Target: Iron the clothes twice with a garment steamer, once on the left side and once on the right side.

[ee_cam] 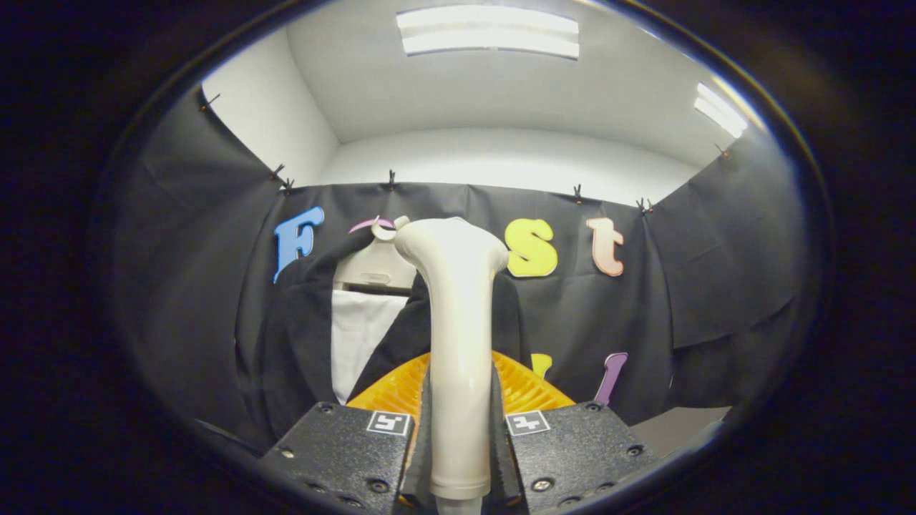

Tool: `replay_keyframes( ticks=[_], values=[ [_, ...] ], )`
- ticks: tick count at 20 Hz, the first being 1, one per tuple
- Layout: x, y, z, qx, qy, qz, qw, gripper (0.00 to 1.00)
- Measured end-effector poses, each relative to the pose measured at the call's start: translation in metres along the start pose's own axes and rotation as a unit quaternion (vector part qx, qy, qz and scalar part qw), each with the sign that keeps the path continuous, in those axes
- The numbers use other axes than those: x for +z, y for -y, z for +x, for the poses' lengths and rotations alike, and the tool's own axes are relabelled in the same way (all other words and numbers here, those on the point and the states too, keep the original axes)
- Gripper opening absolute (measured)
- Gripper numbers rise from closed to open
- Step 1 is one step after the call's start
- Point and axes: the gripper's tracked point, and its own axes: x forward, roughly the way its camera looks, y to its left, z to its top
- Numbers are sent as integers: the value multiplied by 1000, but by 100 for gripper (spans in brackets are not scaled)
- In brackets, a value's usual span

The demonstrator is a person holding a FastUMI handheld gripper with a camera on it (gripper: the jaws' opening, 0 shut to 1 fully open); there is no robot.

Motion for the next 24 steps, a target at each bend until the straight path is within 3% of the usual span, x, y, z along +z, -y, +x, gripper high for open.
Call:
replay_keyframes(
  ticks=[9, 24],
  values=[
    [-40, -8, -10, -10, -30, -30, 999, 35],
    [-134, 14, -60, -37, -141, -32, 989, 35]
  ],
)
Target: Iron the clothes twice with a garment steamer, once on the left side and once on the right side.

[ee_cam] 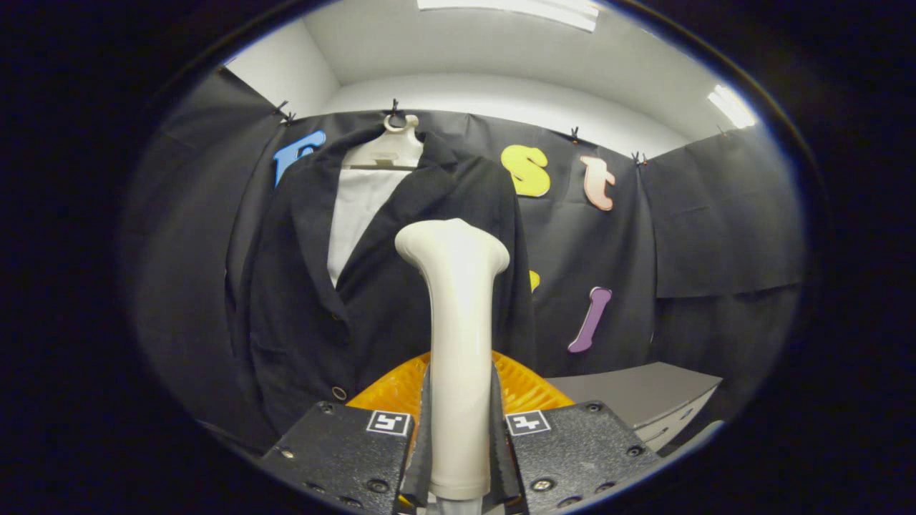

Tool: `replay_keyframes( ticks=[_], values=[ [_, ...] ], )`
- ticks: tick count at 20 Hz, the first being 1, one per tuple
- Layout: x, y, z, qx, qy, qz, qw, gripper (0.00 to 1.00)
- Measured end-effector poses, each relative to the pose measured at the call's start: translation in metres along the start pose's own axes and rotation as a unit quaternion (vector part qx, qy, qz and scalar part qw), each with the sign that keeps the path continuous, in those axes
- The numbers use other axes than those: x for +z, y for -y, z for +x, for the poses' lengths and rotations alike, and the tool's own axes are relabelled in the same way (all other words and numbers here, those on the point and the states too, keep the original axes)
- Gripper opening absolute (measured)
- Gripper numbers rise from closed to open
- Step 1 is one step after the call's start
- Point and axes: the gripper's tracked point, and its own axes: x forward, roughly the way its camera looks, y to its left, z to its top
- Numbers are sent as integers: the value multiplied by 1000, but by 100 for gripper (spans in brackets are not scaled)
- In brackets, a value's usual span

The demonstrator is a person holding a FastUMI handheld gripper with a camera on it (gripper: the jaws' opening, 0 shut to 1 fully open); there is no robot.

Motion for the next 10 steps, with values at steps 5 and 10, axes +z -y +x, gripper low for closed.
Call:
replay_keyframes(
  ticks=[5, 10],
  values=[
    [-41, -4, -24, 4, -35, -10, 999, 35],
    [-84, -14, -40, 18, -76, -22, 997, 35]
  ],
)
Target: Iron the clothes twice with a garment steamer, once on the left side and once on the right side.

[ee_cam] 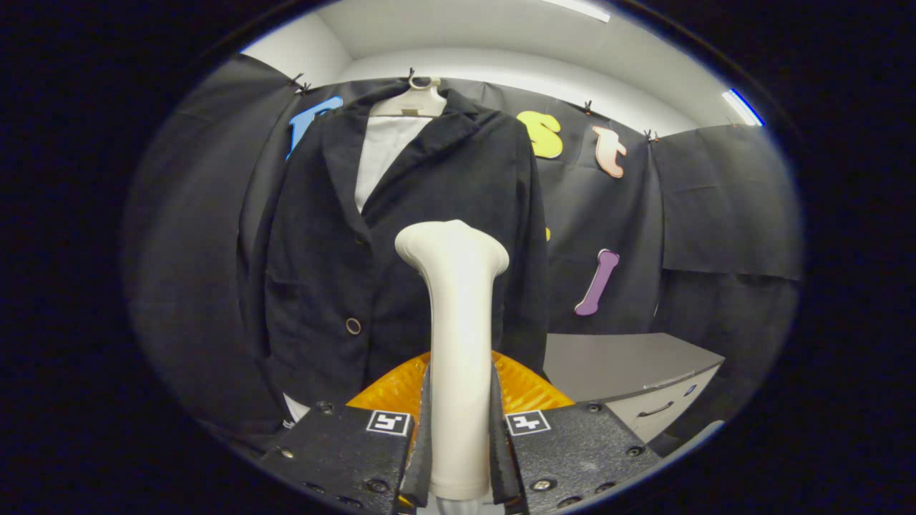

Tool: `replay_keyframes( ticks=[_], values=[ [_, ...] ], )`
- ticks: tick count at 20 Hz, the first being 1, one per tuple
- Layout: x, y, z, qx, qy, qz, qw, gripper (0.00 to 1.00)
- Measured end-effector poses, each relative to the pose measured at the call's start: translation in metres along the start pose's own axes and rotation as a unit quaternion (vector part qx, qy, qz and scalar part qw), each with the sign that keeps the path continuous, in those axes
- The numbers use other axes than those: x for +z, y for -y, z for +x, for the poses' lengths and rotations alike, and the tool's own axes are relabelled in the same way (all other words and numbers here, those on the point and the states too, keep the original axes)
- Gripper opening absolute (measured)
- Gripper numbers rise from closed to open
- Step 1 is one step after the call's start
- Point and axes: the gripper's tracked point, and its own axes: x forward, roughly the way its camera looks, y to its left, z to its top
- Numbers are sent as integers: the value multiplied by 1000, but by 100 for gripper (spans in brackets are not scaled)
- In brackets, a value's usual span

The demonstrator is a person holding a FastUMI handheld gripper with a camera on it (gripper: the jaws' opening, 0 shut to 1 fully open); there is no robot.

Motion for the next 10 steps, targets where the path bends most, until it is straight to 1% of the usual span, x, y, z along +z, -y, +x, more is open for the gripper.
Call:
replay_keyframes(
  ticks=[10],
  values=[
    [-80, -15, -14, 10, -77, -22, 997, 35]
  ],
)
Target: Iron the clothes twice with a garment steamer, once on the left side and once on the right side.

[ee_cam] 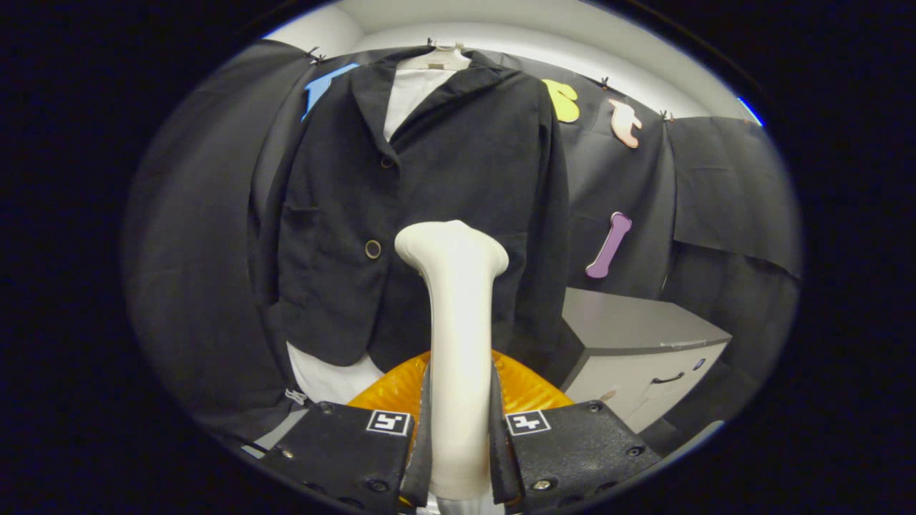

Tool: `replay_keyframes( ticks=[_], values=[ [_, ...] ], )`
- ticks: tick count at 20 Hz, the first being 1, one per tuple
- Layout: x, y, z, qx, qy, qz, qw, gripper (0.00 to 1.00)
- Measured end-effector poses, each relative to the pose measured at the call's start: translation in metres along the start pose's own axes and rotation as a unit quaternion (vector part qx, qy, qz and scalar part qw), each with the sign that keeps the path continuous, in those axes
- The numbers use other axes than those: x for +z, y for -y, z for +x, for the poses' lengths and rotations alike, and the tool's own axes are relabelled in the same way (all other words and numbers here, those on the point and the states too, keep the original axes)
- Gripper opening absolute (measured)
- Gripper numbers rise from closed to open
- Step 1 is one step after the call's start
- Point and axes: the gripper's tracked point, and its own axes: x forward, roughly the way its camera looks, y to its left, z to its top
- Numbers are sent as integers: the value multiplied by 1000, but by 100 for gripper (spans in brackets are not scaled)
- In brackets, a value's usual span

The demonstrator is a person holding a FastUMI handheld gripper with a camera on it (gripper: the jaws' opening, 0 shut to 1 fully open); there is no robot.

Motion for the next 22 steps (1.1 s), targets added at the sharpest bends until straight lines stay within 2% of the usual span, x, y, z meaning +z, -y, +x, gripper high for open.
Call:
replay_keyframes(
  ticks=[18, 22],
  values=[
    [-129, -14, -9, 9, -143, -16, 990, 35],
    [-132, -20, -21, 10, -142, -20, 990, 35]
  ],
)
